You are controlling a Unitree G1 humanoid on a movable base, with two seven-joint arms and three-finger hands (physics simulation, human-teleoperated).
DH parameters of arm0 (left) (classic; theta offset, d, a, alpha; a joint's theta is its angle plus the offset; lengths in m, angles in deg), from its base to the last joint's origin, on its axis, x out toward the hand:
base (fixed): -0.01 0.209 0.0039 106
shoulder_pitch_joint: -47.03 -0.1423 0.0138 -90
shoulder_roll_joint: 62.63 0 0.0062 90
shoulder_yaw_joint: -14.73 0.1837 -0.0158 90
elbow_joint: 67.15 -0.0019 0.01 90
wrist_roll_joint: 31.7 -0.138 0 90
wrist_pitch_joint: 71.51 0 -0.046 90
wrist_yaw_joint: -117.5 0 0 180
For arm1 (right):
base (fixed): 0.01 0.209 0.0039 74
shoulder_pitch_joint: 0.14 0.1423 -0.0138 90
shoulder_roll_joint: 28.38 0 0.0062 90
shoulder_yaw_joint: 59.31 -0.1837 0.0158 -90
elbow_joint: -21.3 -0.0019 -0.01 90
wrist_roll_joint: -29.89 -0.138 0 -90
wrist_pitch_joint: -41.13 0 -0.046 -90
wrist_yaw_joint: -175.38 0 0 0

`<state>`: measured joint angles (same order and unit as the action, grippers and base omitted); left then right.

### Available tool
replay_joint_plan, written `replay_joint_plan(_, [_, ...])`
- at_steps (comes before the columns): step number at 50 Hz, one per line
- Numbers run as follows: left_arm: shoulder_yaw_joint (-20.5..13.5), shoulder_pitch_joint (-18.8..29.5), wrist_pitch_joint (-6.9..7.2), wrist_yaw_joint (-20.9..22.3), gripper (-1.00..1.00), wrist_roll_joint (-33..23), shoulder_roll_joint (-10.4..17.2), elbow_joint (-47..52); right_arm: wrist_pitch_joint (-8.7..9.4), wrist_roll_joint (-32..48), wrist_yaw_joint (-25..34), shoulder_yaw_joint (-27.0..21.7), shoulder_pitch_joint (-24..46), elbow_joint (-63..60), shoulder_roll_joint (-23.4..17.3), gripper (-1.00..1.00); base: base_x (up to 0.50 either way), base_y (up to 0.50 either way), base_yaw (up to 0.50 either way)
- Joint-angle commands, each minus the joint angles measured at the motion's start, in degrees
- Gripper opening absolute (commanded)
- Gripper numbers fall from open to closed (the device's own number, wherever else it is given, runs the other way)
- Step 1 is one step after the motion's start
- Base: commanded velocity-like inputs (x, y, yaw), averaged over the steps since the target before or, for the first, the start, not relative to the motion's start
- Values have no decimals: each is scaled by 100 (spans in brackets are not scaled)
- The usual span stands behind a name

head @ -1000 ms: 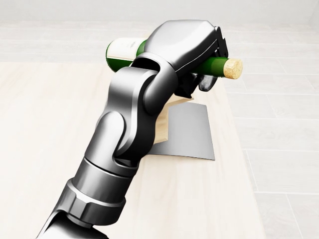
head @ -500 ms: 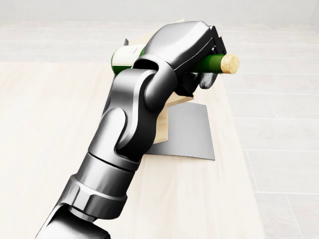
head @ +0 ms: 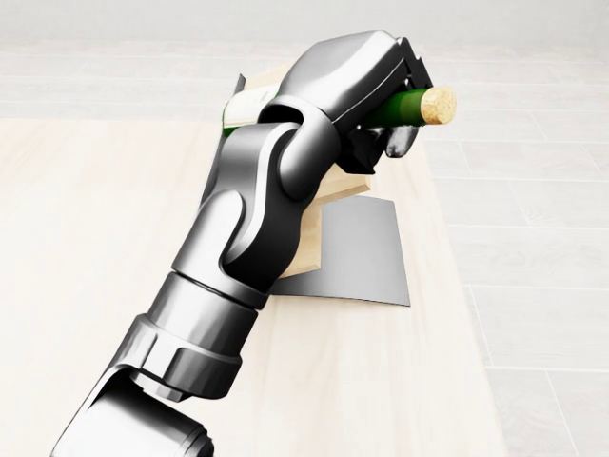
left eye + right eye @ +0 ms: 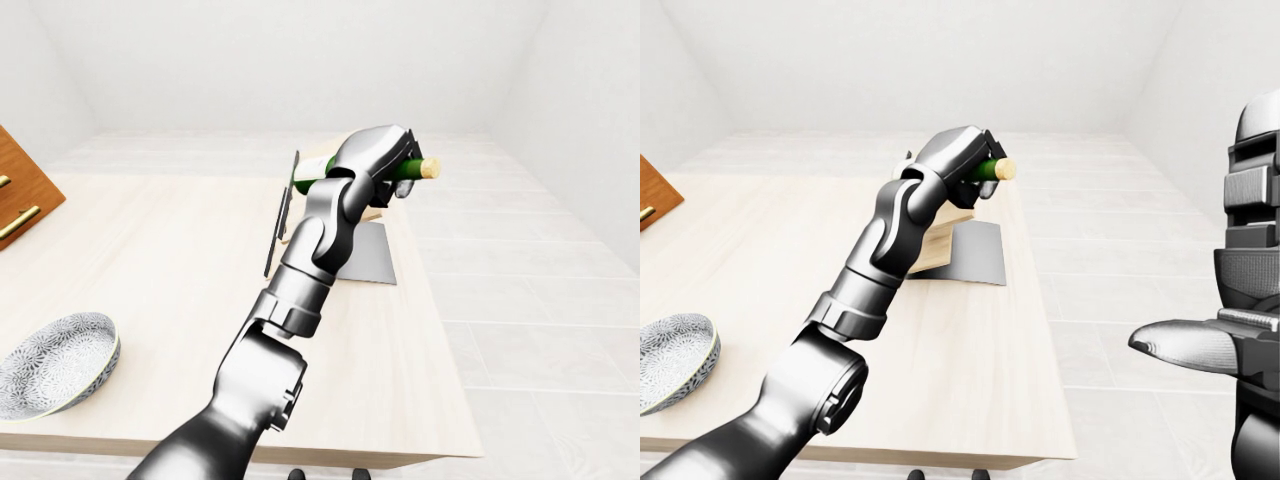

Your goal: Put the wine bottle on the wine rack.

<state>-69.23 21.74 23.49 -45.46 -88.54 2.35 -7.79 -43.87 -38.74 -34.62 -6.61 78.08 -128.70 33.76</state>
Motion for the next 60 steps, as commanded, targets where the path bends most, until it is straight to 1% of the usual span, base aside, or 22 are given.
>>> replay_joint_plan(1, [138, 101, 0, -517, -100, 80, 102, -206, 0, -22, 0, -7, 16, 0, -13, 100, 0, 0, 0])
replay_joint_plan(10, [103, 156, 0, -615, -100, 15, 158, -434, 0, 74, 0, 60, 37, 0, 53, 100, 0, 0, 0])
replay_joint_plan(18, [22, 270, 0, -878, -100, 96, 174, -863, 0, 35, 0, 35, 44, 0, 44, 100, 0, 0, 0])
replay_joint_plan(22, [69, 259, 0, -935, -100, 61, 193, -971, 0, 34, 0, 38, 53, 0, 44, 100, 0, 0, 0])
replay_joint_plan(28, [1, 338, 0, -1042, -100, 130, 197, -1126, 0, 55, 0, -2, 31, 0, 91, 100, 0, 0, 0])
replay_joint_plan(47, [64, 326, 0, -1327, -100, 211, 175, -1422, 0, 111, 0, 11, 60, 0, 156, 100, 0, 0, 0])
replay_joint_plan(56, [111, 306, 0, -1469, -100, 167, 144, -1672, 0, 6, 0, -9, 95, 0, 70, 100, 0, 0, 0])
replay_joint_plan(60, [113, 323, 0, -1527, -100, 153, 124, -1754, 0, 47, 0, 15, 108, 0, 104, 100, 0, 0, 0])
